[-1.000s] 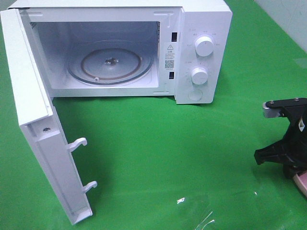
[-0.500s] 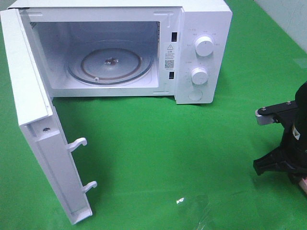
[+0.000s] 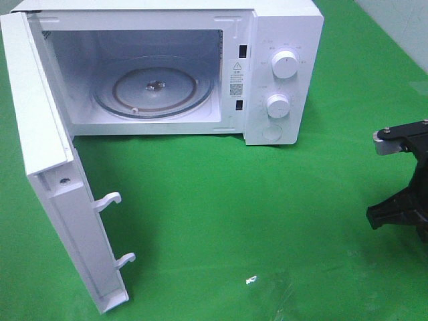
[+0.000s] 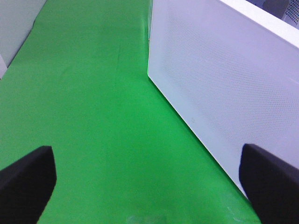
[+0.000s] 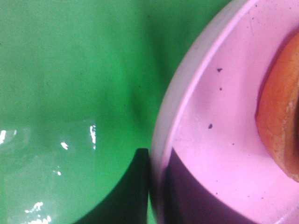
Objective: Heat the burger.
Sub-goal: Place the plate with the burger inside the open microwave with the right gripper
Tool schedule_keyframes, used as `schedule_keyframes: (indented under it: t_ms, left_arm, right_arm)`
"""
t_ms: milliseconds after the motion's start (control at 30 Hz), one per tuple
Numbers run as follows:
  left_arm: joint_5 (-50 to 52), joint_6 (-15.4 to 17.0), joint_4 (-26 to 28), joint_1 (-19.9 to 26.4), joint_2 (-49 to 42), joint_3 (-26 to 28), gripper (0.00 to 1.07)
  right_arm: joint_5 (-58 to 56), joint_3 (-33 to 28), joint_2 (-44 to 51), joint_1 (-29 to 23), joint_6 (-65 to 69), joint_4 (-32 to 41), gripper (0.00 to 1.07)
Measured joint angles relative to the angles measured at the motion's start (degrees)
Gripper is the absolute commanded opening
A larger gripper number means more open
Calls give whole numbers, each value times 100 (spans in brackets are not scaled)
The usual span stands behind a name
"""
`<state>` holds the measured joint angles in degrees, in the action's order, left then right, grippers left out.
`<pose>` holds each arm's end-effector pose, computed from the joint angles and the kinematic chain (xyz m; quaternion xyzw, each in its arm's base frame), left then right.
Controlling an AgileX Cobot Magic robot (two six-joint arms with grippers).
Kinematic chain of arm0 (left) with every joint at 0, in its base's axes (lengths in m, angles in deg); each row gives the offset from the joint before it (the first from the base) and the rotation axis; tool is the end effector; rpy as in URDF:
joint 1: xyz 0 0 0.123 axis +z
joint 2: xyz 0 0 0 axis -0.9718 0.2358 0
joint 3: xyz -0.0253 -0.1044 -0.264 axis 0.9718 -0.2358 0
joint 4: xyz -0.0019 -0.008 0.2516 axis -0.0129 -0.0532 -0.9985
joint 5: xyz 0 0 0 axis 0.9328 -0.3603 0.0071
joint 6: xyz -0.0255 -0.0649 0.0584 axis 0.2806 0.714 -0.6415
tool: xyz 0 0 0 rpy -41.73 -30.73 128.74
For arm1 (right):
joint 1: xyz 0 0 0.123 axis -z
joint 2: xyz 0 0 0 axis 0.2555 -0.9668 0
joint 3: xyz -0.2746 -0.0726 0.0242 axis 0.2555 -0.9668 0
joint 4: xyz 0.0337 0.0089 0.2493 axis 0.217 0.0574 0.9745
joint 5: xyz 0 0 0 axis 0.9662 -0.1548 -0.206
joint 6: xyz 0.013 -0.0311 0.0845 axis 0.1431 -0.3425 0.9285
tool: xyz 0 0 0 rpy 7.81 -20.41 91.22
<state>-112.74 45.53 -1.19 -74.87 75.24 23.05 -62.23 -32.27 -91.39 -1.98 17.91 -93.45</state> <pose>-0.0065 -0.0089 0.2824 0.0071 0.8414 -0.0377 0.5390 0.2287 0.0422 0.1527 -0.0485 0.9863 -0.1222 0.0991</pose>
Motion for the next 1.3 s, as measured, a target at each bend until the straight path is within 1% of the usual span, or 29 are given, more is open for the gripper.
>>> schedule_keyframes:
  t_ms: [133,300,367,533,567,600,667,767,833,867,900,1067,1133,1167,1200,1300]
  left_arm:
    - [0,0,0,0,0,0,100]
    - [0,0,0,0,0,0,100]
    - [0,0,0,0,0,0,100]
    - [0,0,0,0,0,0,100]
    - [0,0,0,0,0,0,100]
    - [0,0,0,0,0,0,100]
    - [0,0,0,0,0,0,100]
    - [0,0,0,0,0,0,100]
    - [0,0,0,0,0,0,100]
    - [0,0,0,0,0,0,100]
    - [0,0,0,0,0,0,100]
    - [0,0,0,0,0,0,100]
    - [0,0,0,0,0,0,100]
    - [0,0,0,0,0,0,100]
    - [0,0,0,0,0,0,100]
    - [0,0,0,0,0,0,100]
  right_arm:
    - [-275,0,160,-212,34,-103,0]
    - [-332,0,252,-441,120,-223,0]
    - [-527,0,286,-665,212,-372,0]
    - [-659,0,292,-831,292,-458,0]
    - [-733,0,292,-957,304,-481,0]
    - [-733,0,292,-957,304,-481,0]
    - [-854,0,292,-1220,332,-602,0]
    - [-894,0,292,-1295,332,-625,0]
    - [-1054,0,292,-1547,372,-699,0]
    - [-1054,0,292,-1547,372,-699,0]
    - [-1112,0,292,-1673,401,-705,1]
    - [-1209,0,292,-1833,418,-710,1]
    - [-1369,0,338,-2114,418,-745,1]
    - [-1369,0,338,-2114,418,-745,1]
    - [-1461,0,338,-2240,418,-779,2]
    - [-1495,0,338,-2298,424,-802,2]
